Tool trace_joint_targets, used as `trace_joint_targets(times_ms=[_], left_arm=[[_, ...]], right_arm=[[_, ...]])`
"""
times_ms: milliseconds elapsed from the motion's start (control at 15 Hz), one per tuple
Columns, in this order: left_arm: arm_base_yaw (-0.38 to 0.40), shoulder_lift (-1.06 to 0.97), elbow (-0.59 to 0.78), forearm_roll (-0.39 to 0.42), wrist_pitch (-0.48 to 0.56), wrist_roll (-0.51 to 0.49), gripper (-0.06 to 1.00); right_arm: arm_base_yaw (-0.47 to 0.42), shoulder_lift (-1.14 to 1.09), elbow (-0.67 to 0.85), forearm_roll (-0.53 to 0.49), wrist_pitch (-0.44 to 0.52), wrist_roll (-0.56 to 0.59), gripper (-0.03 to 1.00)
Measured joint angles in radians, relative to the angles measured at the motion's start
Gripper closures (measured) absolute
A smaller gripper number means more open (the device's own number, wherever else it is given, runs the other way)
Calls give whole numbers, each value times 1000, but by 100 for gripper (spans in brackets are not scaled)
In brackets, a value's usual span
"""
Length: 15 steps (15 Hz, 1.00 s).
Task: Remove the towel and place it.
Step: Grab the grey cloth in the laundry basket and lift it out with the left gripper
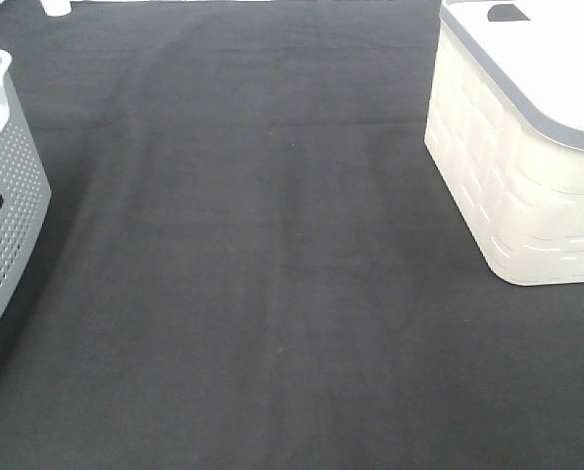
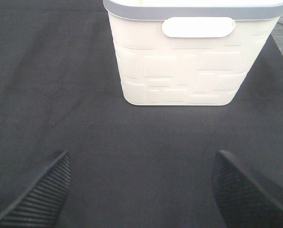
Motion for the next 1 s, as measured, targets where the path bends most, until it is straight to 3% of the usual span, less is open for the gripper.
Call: trace_joint_targets(times_ms=[333,800,933,1000], left_arm=[[0,-143,0,0,-74,3,94],[0,-339,-2,-33,-173,106,94],[0,-368,-41,-62,-184,141,94],[0,-374,-98,-118,-185,191,94]], right_arm=[[0,0,0,0,0,0,18],[0,0,0,0,0,0,18],[0,0,0,0,0,0,18],[0,0,0,0,0,0,18]])
